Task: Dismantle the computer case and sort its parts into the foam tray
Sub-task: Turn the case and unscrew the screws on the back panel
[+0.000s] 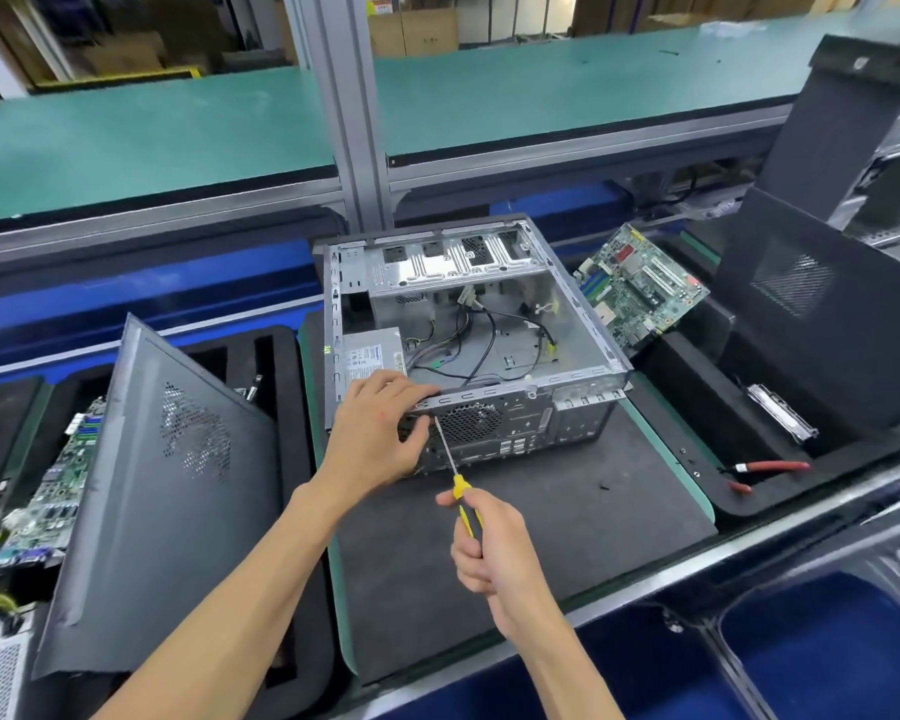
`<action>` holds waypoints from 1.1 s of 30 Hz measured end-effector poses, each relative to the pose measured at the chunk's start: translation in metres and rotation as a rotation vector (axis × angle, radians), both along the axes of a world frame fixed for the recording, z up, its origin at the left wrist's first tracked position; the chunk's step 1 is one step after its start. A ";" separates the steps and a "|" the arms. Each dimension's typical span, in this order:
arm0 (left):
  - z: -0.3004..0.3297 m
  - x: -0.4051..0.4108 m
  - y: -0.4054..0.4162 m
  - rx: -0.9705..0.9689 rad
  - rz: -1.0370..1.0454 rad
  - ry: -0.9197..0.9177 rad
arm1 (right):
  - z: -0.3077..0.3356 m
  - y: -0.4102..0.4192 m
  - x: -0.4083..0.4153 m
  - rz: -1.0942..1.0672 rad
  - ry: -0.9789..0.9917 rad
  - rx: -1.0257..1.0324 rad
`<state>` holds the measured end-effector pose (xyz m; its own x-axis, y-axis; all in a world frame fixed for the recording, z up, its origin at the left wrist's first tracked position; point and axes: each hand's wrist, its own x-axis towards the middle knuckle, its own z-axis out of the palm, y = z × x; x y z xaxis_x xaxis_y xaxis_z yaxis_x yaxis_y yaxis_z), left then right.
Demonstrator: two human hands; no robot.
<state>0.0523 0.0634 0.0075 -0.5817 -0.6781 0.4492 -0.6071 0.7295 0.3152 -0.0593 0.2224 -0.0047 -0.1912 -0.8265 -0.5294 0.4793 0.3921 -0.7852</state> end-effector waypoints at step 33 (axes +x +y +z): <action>0.004 -0.004 0.004 0.043 0.047 0.034 | -0.009 -0.001 0.001 -0.017 -0.063 -0.009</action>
<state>0.0484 0.0679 0.0115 -0.5337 -0.7233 0.4382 -0.6284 0.6859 0.3670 -0.0587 0.2214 -0.0134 -0.1718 -0.8282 -0.5334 0.5343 0.3765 -0.7568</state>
